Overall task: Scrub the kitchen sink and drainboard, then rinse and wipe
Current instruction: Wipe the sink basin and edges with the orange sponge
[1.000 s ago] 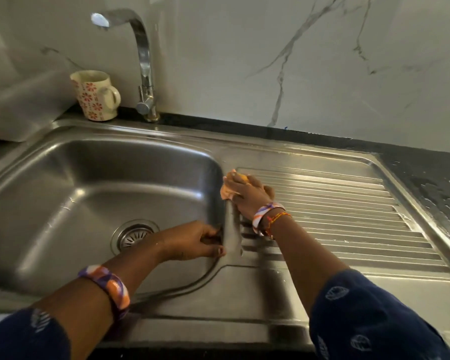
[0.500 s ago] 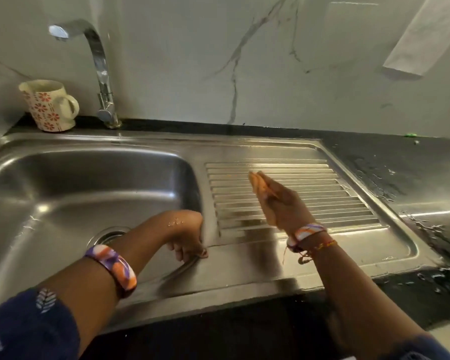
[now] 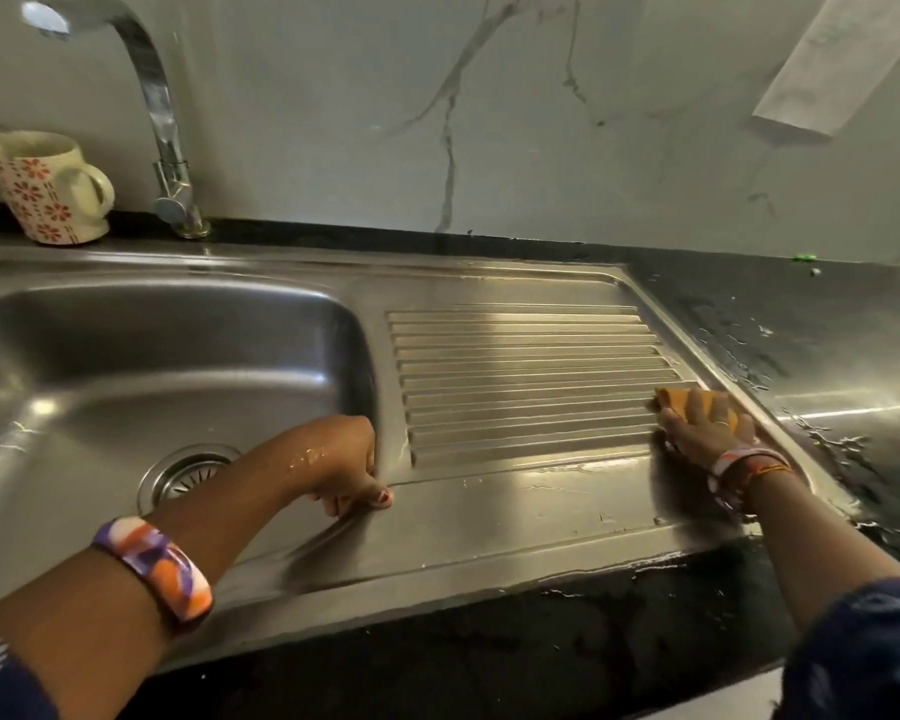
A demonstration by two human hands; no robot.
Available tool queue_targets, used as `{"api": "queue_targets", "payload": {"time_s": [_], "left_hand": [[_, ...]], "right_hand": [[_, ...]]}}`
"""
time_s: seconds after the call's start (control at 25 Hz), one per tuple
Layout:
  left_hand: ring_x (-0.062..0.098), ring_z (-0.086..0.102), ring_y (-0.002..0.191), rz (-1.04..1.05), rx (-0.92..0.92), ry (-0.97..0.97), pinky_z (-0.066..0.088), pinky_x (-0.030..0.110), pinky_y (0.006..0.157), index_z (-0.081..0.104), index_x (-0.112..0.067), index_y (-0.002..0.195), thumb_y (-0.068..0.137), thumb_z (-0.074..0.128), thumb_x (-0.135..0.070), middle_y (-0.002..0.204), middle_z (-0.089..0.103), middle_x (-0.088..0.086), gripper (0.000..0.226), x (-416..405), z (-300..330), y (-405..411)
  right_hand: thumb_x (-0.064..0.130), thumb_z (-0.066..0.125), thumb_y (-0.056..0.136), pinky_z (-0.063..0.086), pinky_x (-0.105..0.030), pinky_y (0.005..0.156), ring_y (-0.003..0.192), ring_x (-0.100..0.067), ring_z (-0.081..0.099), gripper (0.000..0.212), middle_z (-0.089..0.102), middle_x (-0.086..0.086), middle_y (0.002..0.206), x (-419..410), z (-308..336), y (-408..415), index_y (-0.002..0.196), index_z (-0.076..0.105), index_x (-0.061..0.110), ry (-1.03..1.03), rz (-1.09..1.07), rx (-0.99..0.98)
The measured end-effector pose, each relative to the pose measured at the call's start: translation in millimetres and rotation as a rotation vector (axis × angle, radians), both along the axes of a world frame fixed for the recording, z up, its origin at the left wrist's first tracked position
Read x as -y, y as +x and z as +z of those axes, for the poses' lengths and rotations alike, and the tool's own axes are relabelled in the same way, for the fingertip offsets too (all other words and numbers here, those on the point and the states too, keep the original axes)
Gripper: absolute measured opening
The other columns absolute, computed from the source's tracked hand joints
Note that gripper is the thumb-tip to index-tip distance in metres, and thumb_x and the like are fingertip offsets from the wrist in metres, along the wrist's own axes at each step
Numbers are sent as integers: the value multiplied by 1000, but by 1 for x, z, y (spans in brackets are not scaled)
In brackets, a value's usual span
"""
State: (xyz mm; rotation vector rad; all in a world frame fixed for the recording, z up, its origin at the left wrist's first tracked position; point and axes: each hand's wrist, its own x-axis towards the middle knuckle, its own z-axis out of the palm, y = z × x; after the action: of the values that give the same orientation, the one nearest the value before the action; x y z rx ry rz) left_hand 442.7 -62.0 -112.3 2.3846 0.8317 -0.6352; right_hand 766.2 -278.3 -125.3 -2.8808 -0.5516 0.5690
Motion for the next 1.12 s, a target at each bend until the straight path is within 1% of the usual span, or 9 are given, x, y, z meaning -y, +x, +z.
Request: {"api": "queue_targets", "payload": {"time_s": [0.16, 0.32, 0.44, 0.56, 0.68, 0.76, 0.92, 1.04, 1.12], "left_hand": [[15, 61, 68, 90, 111, 115, 51, 30, 78, 60, -13, 64, 83, 64, -45, 67, 65, -1, 38, 12, -2, -9], [22, 61, 76, 219, 243, 236, 52, 36, 80, 52, -18, 61, 84, 61, -50, 65, 56, -1, 40, 29, -10, -19], [25, 62, 87, 280, 288, 261, 49, 35, 81, 64, -15, 79, 94, 49, -43, 88, 66, 7, 35, 44, -19, -31], [30, 60, 104, 280, 254, 377, 46, 35, 85, 65, -12, 103, 98, 40, -35, 113, 64, 12, 35, 60, -21, -47], [29, 60, 105, 318, 277, 466, 46, 33, 81, 65, -13, 104, 97, 41, -29, 113, 64, 11, 30, 71, -18, -67], [29, 61, 103, 344, 297, 518, 47, 34, 82, 64, -14, 103, 98, 38, -30, 111, 65, 12, 32, 76, -14, -78], [32, 59, 107, 445, 321, 541, 45, 36, 89, 63, -12, 108, 101, 27, -36, 114, 64, 14, 44, 86, -18, -91], [33, 59, 104, 516, 345, 575, 45, 37, 87, 64, -14, 107, 100, 27, -39, 111, 64, 15, 45, 89, -22, -95], [34, 59, 102, 530, 350, 578, 46, 38, 85, 63, -14, 106, 100, 28, -40, 109, 65, 16, 44, 90, -24, -94]], "right_hand": [[51, 30, 97, -1, -52, 116, 145, -29, -13, 65, -17, 4, 158, -10, 6, -49, 150, -4, 34, 22, 132, -8], [47, 35, 98, -1, -49, 117, 146, -27, -12, 64, -16, 6, 158, -36, 6, -128, 149, -2, 38, 37, 343, 44], [39, 35, 99, -2, -43, 118, 146, -25, -10, 57, -10, 8, 159, -55, 1, -183, 148, 6, 41, 78, 459, 75], [33, 41, 98, 6, -37, 116, 145, -22, 9, 47, 15, 3, 157, -71, 2, -230, 144, 30, 38, 265, 469, -17], [8, 44, 92, 26, -34, 109, 133, -24, 37, 45, 47, -3, 141, -79, 3, -264, 131, 54, 29, 386, 645, -25], [3, 40, 84, 38, -35, 106, 123, -23, 52, 52, 62, 0, 127, -71, 6, -261, 121, 62, 31, 532, 704, -36], [4, 41, 92, 40, -45, 101, 118, -27, 56, 50, 63, 1, 125, -18, 32, -178, 126, 56, 38, 618, 417, 186], [7, 41, 94, 31, -48, 99, 114, -34, 53, 45, 61, -10, 121, 54, 49, -89, 128, 54, 33, 409, 84, 374], [31, 46, 94, 30, -50, 103, 112, -38, 50, 32, 60, -14, 117, 100, 49, -45, 124, 56, 27, 202, -15, 294]]}}
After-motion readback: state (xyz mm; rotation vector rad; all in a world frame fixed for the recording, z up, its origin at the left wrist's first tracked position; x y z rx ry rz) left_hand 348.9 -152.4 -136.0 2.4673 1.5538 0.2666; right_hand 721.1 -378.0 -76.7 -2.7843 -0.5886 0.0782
